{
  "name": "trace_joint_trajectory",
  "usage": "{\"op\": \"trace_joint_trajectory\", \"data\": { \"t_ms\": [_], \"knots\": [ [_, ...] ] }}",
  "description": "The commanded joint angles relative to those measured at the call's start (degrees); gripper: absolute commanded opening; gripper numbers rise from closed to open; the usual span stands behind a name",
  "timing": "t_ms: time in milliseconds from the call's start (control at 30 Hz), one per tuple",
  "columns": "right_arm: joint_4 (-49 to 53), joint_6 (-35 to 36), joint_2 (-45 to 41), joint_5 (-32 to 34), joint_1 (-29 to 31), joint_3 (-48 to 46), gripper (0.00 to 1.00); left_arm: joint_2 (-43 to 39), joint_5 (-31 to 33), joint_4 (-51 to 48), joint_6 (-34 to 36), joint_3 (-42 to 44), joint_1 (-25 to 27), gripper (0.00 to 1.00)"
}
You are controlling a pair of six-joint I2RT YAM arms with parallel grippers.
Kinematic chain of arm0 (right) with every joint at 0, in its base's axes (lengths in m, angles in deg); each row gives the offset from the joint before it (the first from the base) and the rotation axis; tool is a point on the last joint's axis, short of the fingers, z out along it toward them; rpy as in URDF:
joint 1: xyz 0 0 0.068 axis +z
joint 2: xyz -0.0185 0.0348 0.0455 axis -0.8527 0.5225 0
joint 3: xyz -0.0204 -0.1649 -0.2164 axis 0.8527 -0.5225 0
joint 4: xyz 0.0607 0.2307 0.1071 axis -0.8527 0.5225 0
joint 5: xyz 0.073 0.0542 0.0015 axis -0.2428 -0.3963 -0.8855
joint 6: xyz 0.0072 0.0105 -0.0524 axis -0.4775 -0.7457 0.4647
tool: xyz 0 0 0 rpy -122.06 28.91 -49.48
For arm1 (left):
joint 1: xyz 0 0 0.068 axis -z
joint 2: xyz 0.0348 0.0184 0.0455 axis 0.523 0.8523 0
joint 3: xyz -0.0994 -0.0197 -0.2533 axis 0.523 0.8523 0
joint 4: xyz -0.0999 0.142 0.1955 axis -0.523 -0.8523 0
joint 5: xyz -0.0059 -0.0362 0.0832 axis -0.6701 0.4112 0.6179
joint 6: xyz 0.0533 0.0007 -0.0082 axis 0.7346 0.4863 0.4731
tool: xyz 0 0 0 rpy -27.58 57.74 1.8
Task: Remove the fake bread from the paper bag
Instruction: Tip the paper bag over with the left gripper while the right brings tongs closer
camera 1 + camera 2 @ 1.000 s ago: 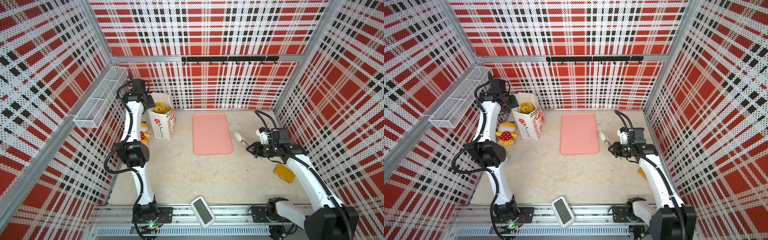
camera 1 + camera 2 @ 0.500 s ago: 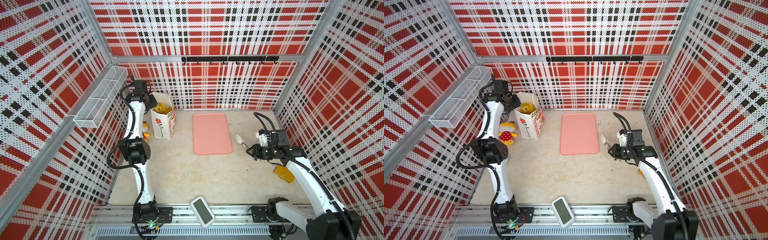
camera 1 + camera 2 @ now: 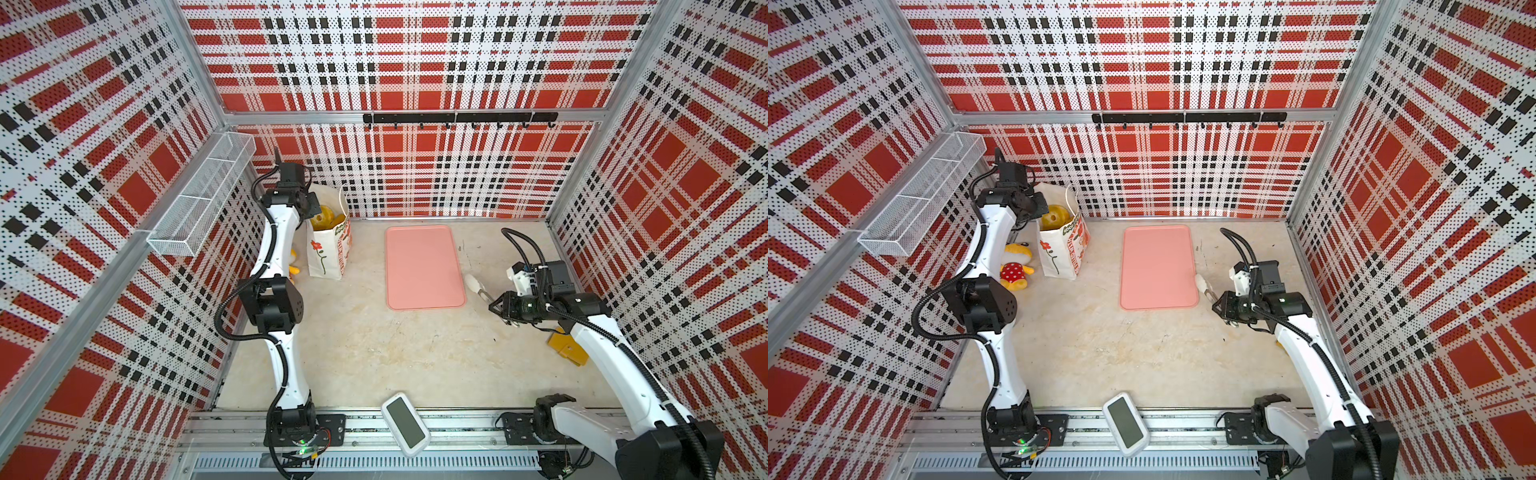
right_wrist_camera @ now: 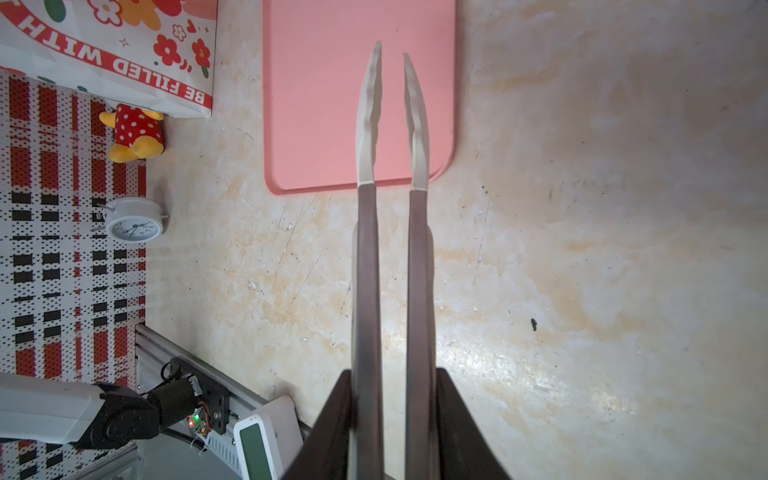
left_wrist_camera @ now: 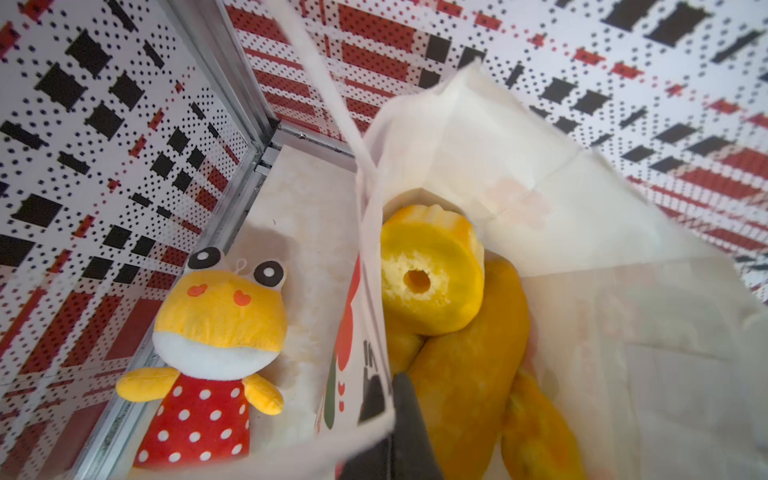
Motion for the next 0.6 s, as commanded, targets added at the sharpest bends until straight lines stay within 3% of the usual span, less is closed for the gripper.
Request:
{"op": "trace_joint_trajectory", "data": {
  "t_ms": [0,300,567],
  "knots": [
    [-0.9,-1.2,-3.0,-1.0,0.8,-1.0,0.29,-7.5,5.9,11.8,8.9,6.4,3.7,0.00],
    [1.9,-2.4,-8.5,0.1,1.0,-1.2,0.29,-21.5,8.2,31.0,28.6,29.9,12.5,0.00],
    [5.0,-3.3,-10.6,-3.3,2.2,2.6,0.30,-35.0,8.3,41.6,36.2,54.2,17.4,0.00]
  ]
}}
